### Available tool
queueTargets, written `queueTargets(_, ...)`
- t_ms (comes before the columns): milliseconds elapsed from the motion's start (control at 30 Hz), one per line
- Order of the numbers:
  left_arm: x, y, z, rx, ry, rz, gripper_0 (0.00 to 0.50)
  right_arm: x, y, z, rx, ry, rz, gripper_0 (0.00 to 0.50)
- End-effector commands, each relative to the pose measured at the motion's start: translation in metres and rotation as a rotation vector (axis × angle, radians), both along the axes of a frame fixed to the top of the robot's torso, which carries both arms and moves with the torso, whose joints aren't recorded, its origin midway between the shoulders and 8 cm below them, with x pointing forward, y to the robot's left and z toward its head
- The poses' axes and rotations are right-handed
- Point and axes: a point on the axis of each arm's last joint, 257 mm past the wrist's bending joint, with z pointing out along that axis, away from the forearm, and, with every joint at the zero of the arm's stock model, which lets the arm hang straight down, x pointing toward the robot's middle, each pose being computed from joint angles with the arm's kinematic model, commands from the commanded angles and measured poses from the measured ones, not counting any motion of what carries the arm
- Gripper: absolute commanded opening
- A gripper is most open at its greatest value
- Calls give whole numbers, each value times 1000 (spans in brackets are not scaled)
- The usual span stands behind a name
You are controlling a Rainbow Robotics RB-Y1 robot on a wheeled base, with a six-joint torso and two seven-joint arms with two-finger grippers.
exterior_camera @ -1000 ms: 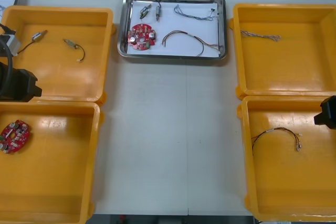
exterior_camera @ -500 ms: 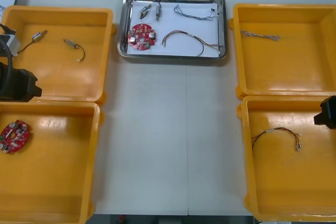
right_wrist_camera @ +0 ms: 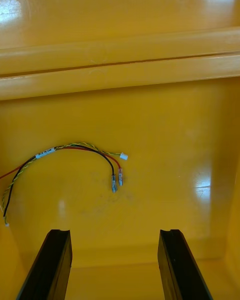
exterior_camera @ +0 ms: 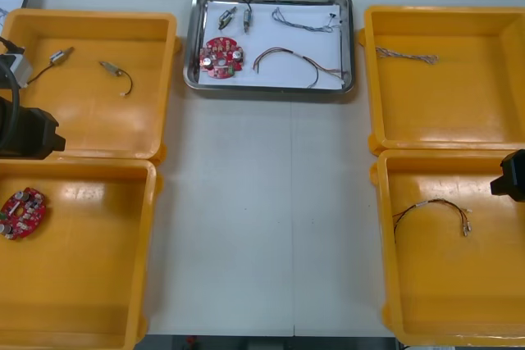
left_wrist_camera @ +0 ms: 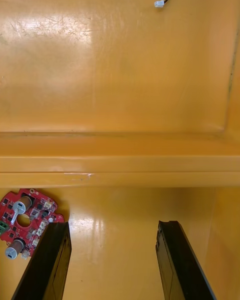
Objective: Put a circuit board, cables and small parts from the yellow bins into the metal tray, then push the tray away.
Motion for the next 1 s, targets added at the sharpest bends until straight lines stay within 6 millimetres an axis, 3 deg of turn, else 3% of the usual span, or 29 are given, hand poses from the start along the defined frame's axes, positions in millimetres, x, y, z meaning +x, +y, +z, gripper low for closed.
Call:
queueTargets(33,-3,5,1,5,-7,0,500,0,0,5,3,-25,-2,500)
queueTargets(1000,-3,5,1,5,-7,0,500,0,0,5,3,-25,-2,500)
